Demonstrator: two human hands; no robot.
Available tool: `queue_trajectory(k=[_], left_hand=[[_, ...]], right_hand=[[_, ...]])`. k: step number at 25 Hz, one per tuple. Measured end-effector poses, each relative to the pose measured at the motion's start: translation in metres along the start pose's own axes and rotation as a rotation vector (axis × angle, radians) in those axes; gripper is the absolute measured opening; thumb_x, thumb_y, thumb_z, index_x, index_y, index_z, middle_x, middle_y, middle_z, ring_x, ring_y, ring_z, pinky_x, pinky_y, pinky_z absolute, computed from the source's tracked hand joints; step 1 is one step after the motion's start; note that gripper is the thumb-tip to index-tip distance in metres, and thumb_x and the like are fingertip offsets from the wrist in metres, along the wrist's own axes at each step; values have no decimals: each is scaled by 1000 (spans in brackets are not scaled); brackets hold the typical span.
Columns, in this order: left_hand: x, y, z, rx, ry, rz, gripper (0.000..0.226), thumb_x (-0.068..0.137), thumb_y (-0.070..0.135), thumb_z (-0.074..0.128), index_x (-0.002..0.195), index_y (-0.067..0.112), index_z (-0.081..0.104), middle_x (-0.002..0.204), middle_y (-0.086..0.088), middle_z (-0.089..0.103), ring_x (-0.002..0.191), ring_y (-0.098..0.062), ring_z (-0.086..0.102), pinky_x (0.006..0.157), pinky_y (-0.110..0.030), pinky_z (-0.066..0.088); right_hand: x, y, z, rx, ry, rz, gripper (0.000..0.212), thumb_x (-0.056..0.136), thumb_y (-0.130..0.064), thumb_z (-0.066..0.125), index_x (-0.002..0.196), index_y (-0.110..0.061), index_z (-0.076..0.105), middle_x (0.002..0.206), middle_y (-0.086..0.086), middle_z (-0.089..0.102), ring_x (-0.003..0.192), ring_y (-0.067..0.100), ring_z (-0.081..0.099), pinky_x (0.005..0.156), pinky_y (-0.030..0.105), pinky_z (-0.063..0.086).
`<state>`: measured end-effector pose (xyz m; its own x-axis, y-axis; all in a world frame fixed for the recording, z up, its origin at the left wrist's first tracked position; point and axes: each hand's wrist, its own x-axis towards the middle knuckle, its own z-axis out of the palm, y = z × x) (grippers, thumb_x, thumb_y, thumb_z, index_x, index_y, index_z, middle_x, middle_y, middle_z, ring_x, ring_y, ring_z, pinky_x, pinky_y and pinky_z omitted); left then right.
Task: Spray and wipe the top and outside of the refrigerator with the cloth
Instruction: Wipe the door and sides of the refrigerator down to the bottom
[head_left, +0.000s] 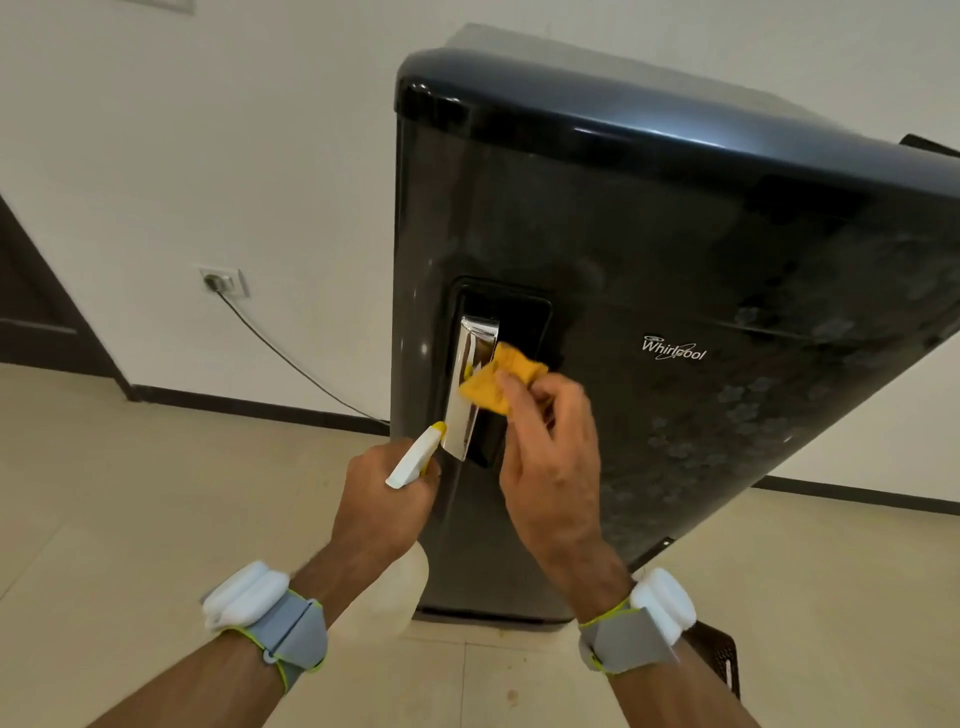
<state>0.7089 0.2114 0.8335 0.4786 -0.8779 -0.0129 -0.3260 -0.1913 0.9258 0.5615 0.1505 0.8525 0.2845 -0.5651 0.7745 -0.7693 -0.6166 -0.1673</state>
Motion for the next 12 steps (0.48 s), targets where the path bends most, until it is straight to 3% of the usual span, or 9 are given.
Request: queue_trajectory(k=[1,3,6,8,10,12], left_hand=[[1,-1,-2,-3,7,-1,10,90,17,69,93,18,60,74,2,60,64,-20,60,51,-14,45],[2,-5,-4,6,13,20,9,90,17,69,86,17,61,70,-2,61,58,-18,58,46,-14,44],[3,-19,-10,-9,22,50,12,88,10,69,78,14,66,65,-13,63,55,-26,55,47,-35,47],[5,-27,-16,-31,30,1,2,87,9,71,89,9,70,70,-12,64,61,-28,58,54,-35,48],[6,-30,-19,-11,35,-10,5,87,9,71,91,8,69,73,-12,65,63,-29,59,57,-34,50],[9,-31,-22,24,37,11,5,88,10,69,84,12,68,71,-12,65,61,-30,59,54,-35,51]], right_hand=[[17,-4,0,-8,86,2,36,102,-20,44,134,-10,57,117,10,47,99,22,52,81,27,46],[38,-18,8,-86,66,-63,38,103,-20,37,134,-11,56,118,11,52,99,23,50,82,30,45],[-10,-14,61,-379,-329,-420,39,92,-23,55,131,-15,58,124,6,55,103,26,53,88,40,46],[-36,8,80,-509,-569,-626,42,88,-32,68,127,-21,61,129,-1,54,110,22,51,92,36,38],[-22,13,71,-483,-542,-692,32,95,-29,59,126,-18,60,130,3,51,111,24,49,89,36,32],[9,-7,57,-400,-310,-519,35,104,-21,31,127,-14,57,123,8,51,105,26,47,83,37,32]])
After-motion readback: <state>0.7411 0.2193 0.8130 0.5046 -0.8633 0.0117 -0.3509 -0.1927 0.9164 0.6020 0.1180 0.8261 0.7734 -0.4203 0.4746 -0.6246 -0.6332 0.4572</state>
